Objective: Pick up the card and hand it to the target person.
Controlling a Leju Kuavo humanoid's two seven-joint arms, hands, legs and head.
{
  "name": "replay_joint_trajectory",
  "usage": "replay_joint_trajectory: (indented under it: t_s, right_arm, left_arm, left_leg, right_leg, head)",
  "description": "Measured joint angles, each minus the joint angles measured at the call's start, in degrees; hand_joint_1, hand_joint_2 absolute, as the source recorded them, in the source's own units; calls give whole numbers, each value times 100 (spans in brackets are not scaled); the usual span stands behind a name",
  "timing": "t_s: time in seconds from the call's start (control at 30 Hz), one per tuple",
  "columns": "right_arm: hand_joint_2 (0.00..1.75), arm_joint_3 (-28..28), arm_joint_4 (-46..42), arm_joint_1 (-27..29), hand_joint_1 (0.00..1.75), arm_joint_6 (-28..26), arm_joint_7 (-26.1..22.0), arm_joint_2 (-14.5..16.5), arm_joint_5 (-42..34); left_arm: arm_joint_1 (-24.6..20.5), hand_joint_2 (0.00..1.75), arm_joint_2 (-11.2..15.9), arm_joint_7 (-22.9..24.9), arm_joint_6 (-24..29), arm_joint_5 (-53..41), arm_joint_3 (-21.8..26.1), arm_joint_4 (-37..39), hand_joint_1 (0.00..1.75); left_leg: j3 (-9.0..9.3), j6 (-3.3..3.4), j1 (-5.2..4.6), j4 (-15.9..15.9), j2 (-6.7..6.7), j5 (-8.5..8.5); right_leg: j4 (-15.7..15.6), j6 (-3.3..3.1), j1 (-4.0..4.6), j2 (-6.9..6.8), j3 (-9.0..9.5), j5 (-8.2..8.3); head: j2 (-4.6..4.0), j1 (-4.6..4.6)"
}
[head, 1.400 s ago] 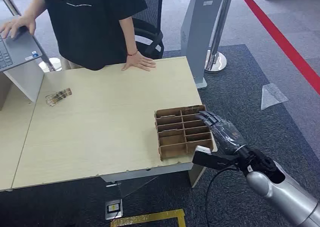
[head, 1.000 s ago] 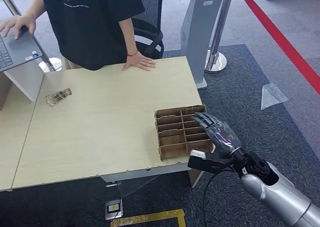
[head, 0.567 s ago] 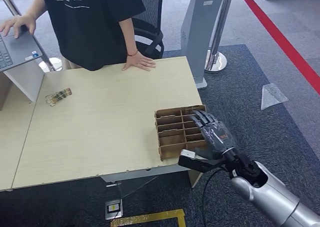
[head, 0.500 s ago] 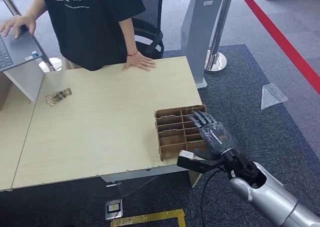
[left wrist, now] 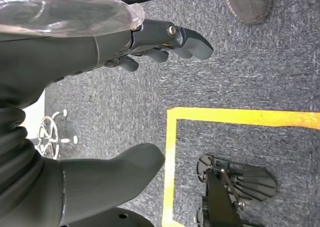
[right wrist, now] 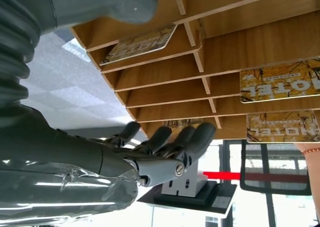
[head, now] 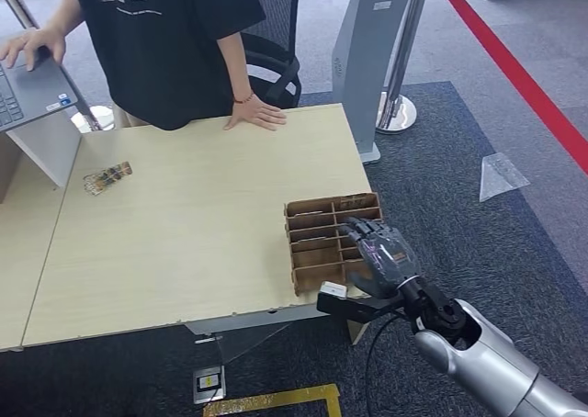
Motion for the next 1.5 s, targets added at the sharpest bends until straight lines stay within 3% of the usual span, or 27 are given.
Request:
replay_joint_trajectory:
  t_s: [0.13,0.33,0.77,1.13,1.5]
  right_arm:
    - [175,-8,0,6,54,3,26,5,50]
    - [175,-53,4,55,72,-15,14,5,46]
    - [175,-227,78,108,81,-37,-15,6,70]
    - [175,-290,92,154,103,118,4,7,236]
    - [175,-300,56,194,113,273,29,14,459]
  left_arm:
    - [0,175,-1,-14,-3,22,0,0,0]
    - [0,175,-1,-14,-8,31,0,0,0]
    - [0,175,-1,-16,7,70,0,2,0]
    - [0,175,-1,-64,67,156,0,2,0]
    - [0,175,-1,-116,131,246,0,9,0]
  left_leg:
    - [1,0,0,0,0,0]
    - [1,0,0,0,0,0]
    - [1,0,0,0,0,0]
    - [1,0,0,0,0,0]
    - [2,0,0,0,0,0]
  right_leg:
    - [0,0,0,0,0,0]
    - [0,0,0,0,0,0]
    - [0,0,0,0,0,0]
    - [0,0,0,0,0,0]
    - [0,0,0,0,1,0]
  head:
    - [1,0]
    - [0,1]
    - [0,1]
    - [1,0]
    - [0,0]
